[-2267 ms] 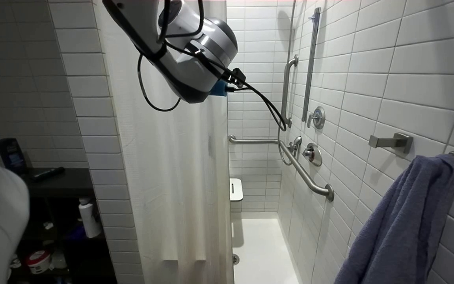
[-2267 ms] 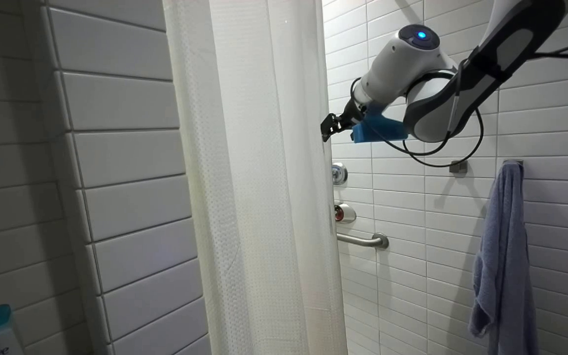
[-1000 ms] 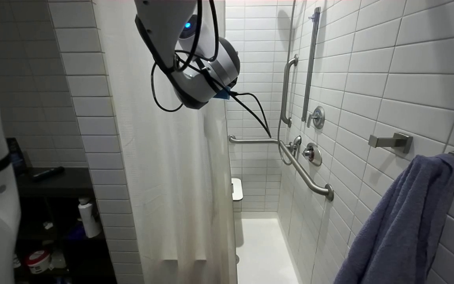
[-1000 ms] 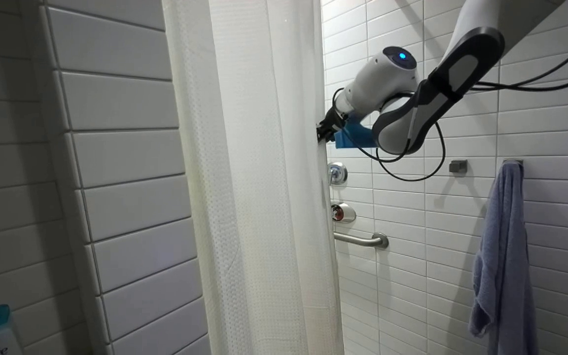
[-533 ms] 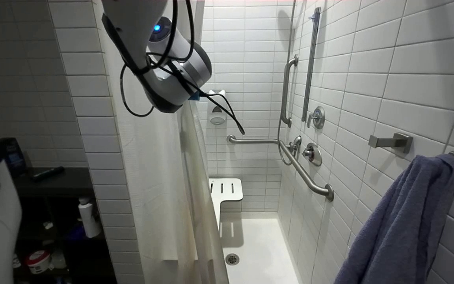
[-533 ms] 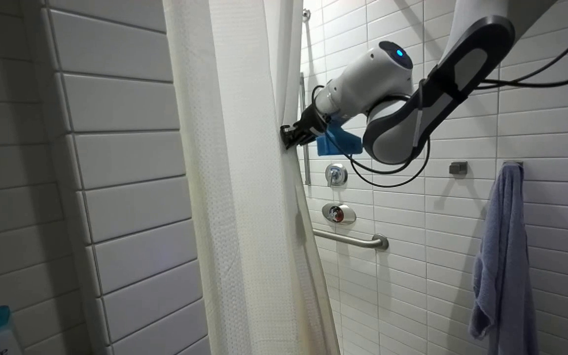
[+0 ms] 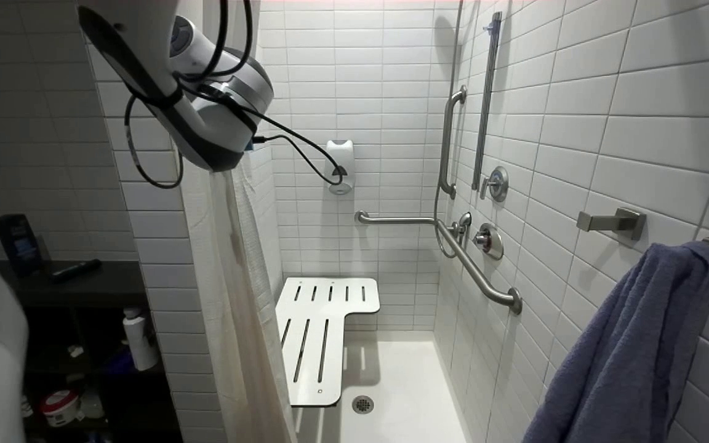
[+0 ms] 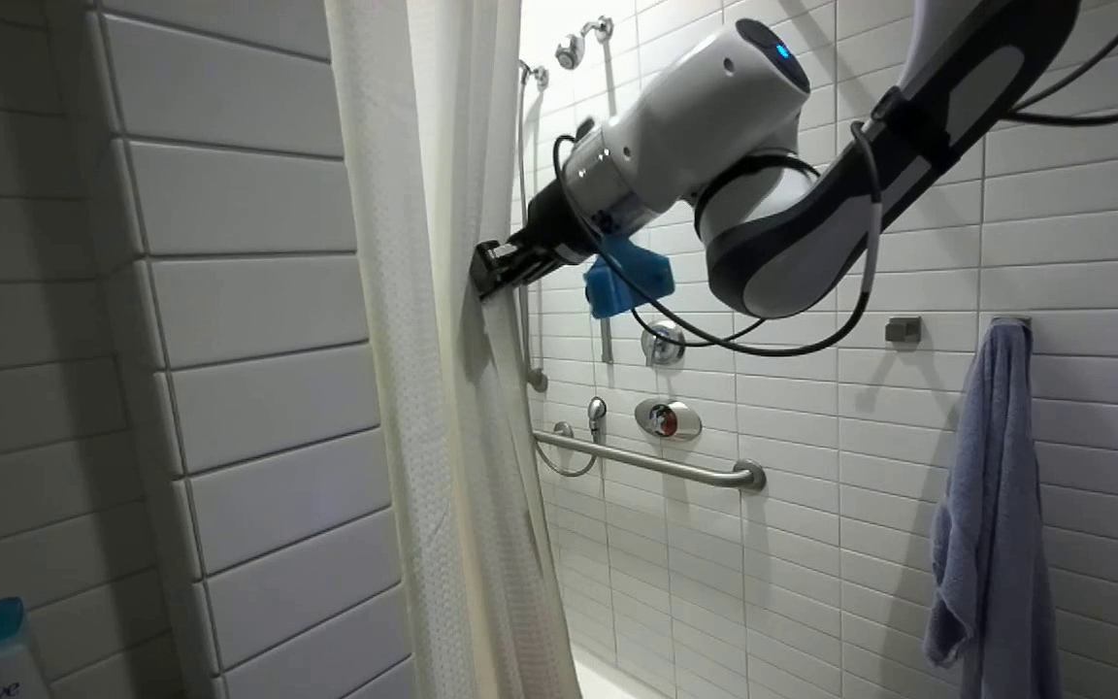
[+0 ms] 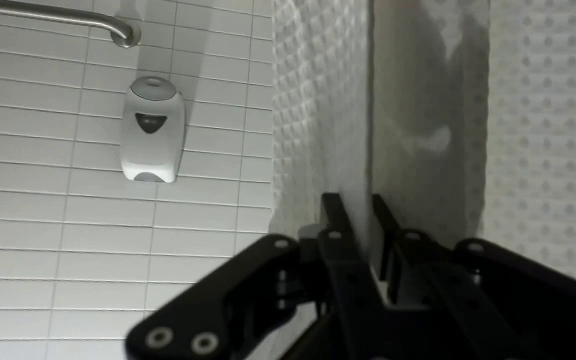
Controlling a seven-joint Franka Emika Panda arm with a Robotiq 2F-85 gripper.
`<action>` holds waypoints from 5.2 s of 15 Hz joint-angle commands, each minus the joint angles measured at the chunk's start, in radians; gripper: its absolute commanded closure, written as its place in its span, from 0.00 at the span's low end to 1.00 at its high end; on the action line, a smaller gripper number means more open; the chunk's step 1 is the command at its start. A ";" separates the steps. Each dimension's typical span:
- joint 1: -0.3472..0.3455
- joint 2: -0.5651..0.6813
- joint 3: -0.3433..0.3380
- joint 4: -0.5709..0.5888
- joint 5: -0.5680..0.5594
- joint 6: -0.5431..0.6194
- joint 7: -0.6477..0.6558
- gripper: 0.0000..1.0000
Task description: Move the shower curtain to the left
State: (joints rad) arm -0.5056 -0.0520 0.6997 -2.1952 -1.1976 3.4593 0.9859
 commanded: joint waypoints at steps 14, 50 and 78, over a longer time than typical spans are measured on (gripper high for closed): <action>0.061 -0.251 -0.200 -0.111 0.172 -0.045 0.096 0.00; -0.067 0.024 0.093 0.209 -0.092 -0.566 0.426 0.63; 0.012 -0.005 0.050 0.074 -0.572 -0.007 0.326 0.71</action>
State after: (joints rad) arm -0.5080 -0.0268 0.7284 -2.0545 -1.6622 3.4684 1.2499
